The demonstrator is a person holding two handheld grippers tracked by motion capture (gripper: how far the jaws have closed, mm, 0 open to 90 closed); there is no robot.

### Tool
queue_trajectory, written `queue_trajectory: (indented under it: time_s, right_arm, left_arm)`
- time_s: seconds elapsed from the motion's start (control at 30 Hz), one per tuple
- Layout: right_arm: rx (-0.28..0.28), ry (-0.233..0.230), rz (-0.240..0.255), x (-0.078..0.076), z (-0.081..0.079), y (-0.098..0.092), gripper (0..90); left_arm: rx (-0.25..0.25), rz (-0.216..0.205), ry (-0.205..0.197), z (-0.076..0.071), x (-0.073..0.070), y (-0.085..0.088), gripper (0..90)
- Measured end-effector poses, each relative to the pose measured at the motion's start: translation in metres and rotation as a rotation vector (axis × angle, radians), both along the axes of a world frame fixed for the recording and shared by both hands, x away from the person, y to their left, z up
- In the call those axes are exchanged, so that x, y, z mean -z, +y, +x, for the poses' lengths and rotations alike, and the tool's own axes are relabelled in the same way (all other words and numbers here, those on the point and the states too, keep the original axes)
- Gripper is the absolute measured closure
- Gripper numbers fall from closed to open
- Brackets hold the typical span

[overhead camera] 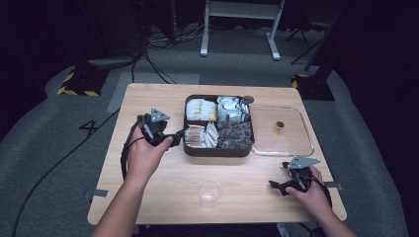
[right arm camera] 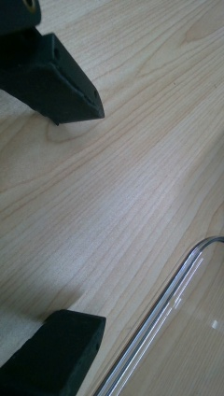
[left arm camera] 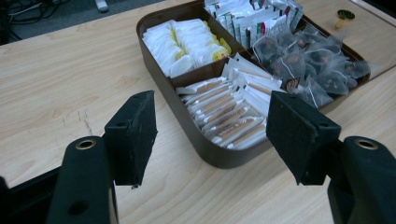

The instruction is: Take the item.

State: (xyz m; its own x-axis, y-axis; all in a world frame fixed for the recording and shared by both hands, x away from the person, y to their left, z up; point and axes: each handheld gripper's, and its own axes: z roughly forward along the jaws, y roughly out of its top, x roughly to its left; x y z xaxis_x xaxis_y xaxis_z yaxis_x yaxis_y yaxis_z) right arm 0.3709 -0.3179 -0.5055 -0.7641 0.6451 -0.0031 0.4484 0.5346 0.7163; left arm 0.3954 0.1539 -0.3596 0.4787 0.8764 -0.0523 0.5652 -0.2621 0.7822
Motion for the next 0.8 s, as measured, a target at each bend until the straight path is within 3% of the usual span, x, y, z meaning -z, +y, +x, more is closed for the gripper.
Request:
queue_trajectory:
  time_s: [0.37,0.57,0.67,0.8]
  right_arm:
    - [-0.003,0.000,0.000,0.000,0.000,0.000,3.1]
    - [-0.010,0.001,-0.001,0.000,0.001,0.000,3.0]
    - [-0.011,0.001,0.000,0.000,0.001,0.000,3.1]
    - [-0.011,0.001,0.000,0.000,0.001,0.000,3.1]
  left_arm:
    - [0.010,0.002,-0.013,0.026,-0.002,-0.017,33.7]
    - [-0.001,0.013,-0.033,0.049,0.000,-0.027,32.6]
    - [-0.005,0.028,-0.028,0.063,0.004,-0.032,32.9]
    - [0.003,0.016,-0.019,0.076,0.006,-0.038,33.6]
